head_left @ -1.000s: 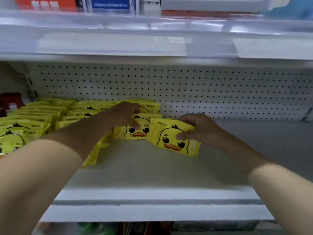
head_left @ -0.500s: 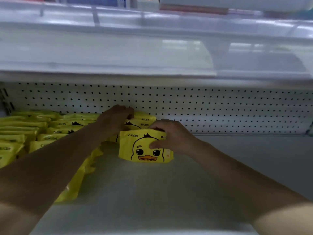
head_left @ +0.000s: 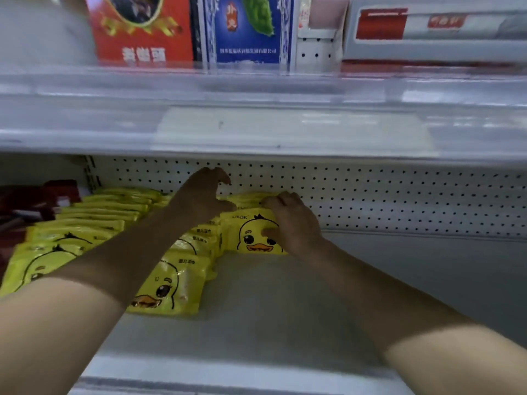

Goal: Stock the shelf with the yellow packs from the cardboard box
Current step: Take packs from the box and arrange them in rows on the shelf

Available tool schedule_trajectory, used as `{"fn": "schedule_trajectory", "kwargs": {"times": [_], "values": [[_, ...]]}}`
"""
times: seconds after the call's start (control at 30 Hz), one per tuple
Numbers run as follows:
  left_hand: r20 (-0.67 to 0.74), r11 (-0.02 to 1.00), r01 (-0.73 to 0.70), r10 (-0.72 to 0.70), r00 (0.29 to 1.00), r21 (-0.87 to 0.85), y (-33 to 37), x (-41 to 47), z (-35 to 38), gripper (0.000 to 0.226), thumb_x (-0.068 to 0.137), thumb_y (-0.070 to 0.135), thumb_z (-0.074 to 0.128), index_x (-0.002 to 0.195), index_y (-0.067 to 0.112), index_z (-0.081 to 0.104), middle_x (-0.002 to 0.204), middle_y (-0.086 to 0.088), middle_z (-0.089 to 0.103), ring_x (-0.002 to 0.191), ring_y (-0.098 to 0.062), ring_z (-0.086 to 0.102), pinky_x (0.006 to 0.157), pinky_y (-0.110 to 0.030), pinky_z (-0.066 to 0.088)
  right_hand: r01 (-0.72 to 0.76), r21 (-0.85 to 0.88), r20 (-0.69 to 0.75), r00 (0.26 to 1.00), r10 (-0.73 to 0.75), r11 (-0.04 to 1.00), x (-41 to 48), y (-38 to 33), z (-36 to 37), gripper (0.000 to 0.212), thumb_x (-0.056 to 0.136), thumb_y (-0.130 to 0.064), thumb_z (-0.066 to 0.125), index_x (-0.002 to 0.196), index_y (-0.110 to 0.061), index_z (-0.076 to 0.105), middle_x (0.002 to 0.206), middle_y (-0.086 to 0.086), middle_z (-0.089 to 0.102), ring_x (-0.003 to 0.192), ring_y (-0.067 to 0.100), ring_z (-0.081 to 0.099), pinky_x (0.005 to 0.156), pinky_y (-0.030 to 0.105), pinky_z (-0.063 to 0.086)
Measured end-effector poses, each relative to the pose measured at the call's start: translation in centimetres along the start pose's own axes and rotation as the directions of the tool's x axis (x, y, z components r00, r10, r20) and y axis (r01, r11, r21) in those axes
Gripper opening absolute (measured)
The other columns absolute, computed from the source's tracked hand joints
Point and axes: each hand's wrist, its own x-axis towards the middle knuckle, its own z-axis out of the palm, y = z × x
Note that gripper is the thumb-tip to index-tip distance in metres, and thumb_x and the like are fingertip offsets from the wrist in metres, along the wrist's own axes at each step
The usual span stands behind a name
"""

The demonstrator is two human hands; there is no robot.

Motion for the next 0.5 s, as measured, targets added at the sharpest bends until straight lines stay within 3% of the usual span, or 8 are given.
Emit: {"fn": "schedule_trajectory", "kwargs": {"times": [0.1,0.2,0.33,0.5], "values": [[0.01,0.998,0.047,-0.047,0.999,-0.049,0.8,-3.7,-1.7,0.064,0.074,0.037,0.082,0.129,0.018,0.053,0.127,-0.007,0.05,0.116,-0.026,0.051,0.092,-0.028,0.041,-0.041,-0.084,0.003,0.999,0.042,0.996,-1.4,-1.0,-0.9,0.075,0.078,-0.042,0.077,0.143,-0.025,0.043,0.139,0.005,0.046,0.129,0.025,0.04,0.099,0.041,0.042],[0.013,0.989,0.087,-0.086,0.996,-0.122,1.5,-7.8,-3.4,0.064,0.075,0.027,0.083,0.129,0.015,0.053,0.126,-0.011,0.048,0.115,-0.029,0.051,0.092,-0.031,0.045,-0.056,-0.12,0.005,0.998,0.057,0.991,-3.2,-2.4,-3.0,0.078,0.078,-0.045,0.076,0.145,-0.025,0.041,0.14,0.004,0.046,0.131,0.025,0.039,0.103,0.042,0.038],[0.064,0.992,0.124,-0.121,0.991,-0.038,2.9,-13.5,-5.4,0.068,0.078,0.033,0.079,0.136,0.023,0.046,0.137,-0.008,0.043,0.119,-0.027,0.049,0.083,-0.027,0.039,-0.011,-0.088,0.061,0.998,0.017,0.996,-6.4,-5.8,-6.8,0.079,0.079,-0.04,0.077,0.146,-0.027,0.039,0.142,0.006,0.046,0.132,0.027,0.039,0.103,0.04,0.039],[0.131,0.977,0.209,-0.213,0.968,0.038,3.7,-21.2,-7.1,0.08,0.071,0.038,0.084,0.139,0.019,0.047,0.141,-0.012,0.047,0.125,-0.03,0.049,0.098,-0.032,0.043,-0.008,-0.05,0.266,0.964,0.021,0.999,-11.9,-11.6,-10.2,0.076,0.08,-0.035,0.078,0.145,-0.029,0.039,0.145,0.006,0.043,0.134,0.028,0.037,0.102,0.04,0.044]]}}
